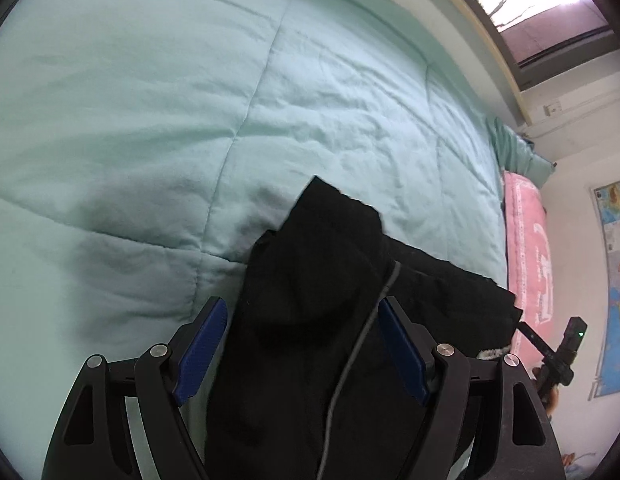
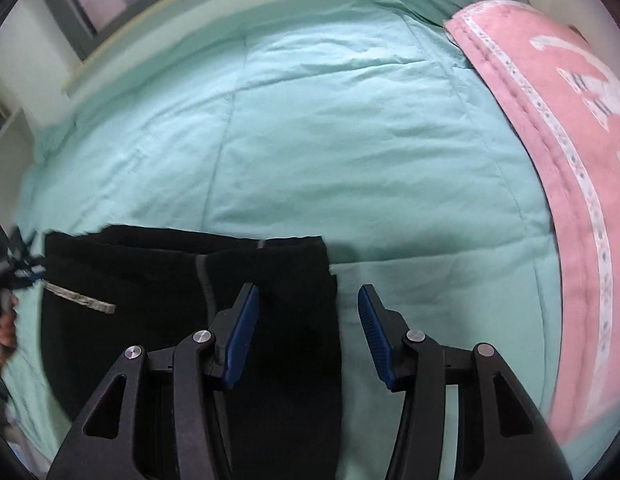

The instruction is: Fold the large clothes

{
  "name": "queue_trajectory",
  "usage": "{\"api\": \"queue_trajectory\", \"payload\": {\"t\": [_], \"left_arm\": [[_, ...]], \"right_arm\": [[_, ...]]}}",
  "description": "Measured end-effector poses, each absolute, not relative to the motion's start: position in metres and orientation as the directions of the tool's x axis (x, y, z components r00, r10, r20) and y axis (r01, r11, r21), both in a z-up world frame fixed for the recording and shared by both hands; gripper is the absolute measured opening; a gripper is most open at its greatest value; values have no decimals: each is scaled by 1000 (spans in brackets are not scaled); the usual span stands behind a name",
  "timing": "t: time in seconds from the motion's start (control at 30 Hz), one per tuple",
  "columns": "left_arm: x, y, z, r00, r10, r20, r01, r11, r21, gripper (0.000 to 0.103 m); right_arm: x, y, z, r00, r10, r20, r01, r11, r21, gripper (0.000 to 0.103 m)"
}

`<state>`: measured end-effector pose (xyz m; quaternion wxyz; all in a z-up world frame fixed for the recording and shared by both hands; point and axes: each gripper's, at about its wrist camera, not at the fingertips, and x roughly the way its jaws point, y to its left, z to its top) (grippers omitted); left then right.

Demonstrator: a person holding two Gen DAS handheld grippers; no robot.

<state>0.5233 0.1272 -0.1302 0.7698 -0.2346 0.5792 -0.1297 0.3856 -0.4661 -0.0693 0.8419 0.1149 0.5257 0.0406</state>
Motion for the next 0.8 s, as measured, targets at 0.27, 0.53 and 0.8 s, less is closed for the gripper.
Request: {"api": "queue_trajectory", "payload": {"t": [0.27, 0.53, 0.8], "left_arm": [[541, 120, -154, 292, -542, -788, -74, 808, -584, 71], [514, 109, -86, 491, -362, -792, -35, 901, -433, 11], [565, 115, -89, 494, -302, -815, -94, 914, -395, 11]], "right_arm": [[422, -458, -106, 363, 329, -872, 35, 930, 365, 36], [402, -431, -26, 522, 105, -846, -11, 993, 116, 9], [468, -415, -56, 474, -17, -881, 40, 999, 3, 8]]}}
